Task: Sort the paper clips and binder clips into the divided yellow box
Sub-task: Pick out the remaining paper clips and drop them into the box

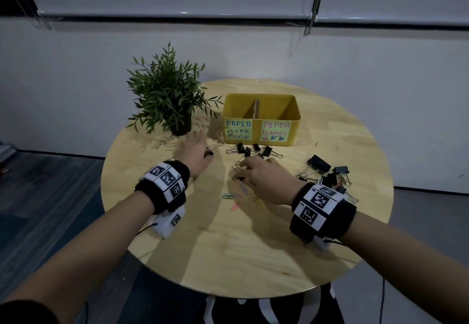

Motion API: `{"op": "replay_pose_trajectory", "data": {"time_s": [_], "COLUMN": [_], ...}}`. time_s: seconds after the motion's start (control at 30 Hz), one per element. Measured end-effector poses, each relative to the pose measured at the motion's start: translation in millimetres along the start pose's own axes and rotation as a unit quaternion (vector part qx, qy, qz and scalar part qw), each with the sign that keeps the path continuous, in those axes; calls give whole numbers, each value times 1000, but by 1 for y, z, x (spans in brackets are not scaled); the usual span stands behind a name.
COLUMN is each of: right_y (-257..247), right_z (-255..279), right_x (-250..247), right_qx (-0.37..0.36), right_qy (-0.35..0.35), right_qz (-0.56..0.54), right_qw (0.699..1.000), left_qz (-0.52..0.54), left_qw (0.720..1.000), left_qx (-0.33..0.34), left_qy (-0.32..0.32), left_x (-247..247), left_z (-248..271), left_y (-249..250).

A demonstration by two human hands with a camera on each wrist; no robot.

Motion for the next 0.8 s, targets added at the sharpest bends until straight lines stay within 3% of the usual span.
{"op": "replay_pose_trajectory", "data": {"time_s": [0.1, 0.3, 0.43, 0.53, 0.67, 0.8], "right_y": [3, 15, 27, 30, 20, 7], "right_z": [-8, -17, -18, -18, -17, -20], "right_x": [-2, 8, 8, 8, 5, 2], "right_qx": [28, 43, 51, 48, 28, 8], "right_qy": [-12, -51, -48, -57, -37, -53], "right_qz": [2, 28, 21, 20, 39, 52], "right_qw": [1000, 997, 997, 997, 998, 997], "left_qz": [34, 108, 73, 76, 157, 160], "left_qw": [997, 989, 995, 993, 985, 983], "left_qx": [-73, -92, 19, 82, 74, 79], "left_qy": [12, 40, 71, 47, -12, -38], "left_x": [-5, -5, -5, -1, -3, -5], "left_z": [-14, -19, -4, 4, 4, 6], "left_y": [2, 10, 13, 4, -9, -12]}}
Point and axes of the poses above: each hand's wrist, its own z-axis away from the middle knuckle, its own x-axis out of the palm, y = z × x, the point moved 2 cm from there along -z, towards the middle knuckle, and after that the axes turned 13 degrees about -x, right-handed, at the moved point
